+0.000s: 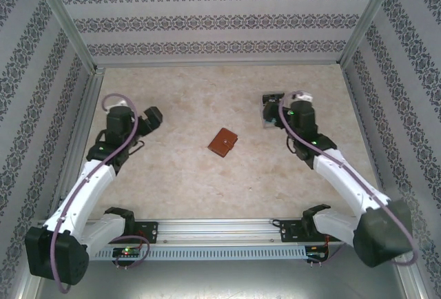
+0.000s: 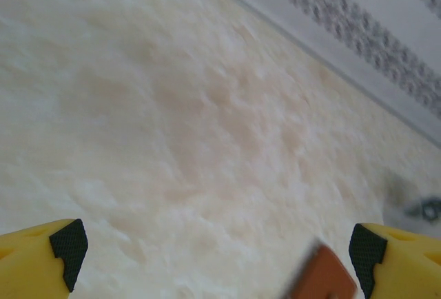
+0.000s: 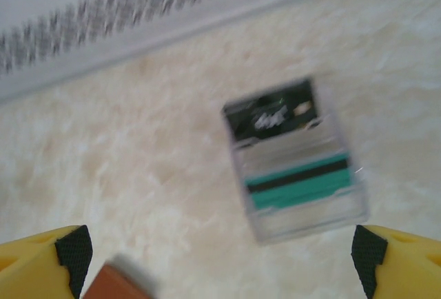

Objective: Take the credit cards out of the card holder

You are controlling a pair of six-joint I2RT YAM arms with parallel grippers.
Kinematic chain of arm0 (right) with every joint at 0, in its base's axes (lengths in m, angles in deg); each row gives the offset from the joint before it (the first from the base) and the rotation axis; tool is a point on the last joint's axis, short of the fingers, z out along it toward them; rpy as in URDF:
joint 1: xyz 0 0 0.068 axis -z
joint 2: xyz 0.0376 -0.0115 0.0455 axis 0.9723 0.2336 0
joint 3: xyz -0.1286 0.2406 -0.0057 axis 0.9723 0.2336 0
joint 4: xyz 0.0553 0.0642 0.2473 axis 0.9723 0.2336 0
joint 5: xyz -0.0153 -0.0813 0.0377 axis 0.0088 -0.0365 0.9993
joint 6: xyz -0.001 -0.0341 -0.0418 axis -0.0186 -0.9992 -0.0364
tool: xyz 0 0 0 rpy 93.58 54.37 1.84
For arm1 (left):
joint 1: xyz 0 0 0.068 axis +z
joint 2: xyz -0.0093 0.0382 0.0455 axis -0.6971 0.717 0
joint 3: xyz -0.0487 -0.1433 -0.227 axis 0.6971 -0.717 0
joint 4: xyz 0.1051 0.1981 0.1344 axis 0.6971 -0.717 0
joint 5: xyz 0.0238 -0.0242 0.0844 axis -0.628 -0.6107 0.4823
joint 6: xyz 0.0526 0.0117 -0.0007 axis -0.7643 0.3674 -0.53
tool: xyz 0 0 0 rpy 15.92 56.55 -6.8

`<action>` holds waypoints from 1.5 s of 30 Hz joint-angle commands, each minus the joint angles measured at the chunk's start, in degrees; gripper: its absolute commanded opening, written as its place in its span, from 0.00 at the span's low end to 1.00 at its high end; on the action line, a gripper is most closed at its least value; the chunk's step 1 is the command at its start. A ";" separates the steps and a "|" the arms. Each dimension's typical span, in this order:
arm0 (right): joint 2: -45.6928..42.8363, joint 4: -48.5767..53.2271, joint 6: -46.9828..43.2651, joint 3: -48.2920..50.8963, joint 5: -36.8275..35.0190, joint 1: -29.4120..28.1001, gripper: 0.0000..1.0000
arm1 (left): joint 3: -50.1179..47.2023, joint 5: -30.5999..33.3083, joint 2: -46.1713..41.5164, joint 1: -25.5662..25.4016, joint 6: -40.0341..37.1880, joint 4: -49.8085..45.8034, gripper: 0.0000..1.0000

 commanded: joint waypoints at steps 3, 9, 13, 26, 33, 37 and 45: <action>10.41 10.37 0.86 -8.13 -6.15 -9.18 0.98 | -3.88 3.79 3.55 -9.96 2.36 7.50 0.99; 22.82 15.55 3.40 -16.74 -6.37 -15.35 0.98 | -5.71 6.85 6.69 -12.95 3.67 7.86 0.99; 29.87 15.17 7.17 -19.60 -2.39 -16.32 0.98 | -7.82 6.47 5.42 -13.02 4.16 6.70 0.99; 43.69 13.57 9.43 -26.92 3.93 -19.76 0.98 | -11.18 5.35 -1.71 -13.02 2.01 3.47 0.99; 47.99 14.20 5.84 -32.79 6.30 -23.70 0.96 | -11.39 3.46 -1.26 -13.02 0.78 2.33 0.99; 48.97 14.10 2.66 -35.10 8.42 -26.26 0.96 | -12.32 1.77 -0.66 -13.01 0.29 3.38 0.99; 45.02 18.02 -3.04 -37.20 2.38 -30.01 0.96 | -18.78 -0.98 -0.61 -13.02 4.36 13.63 0.99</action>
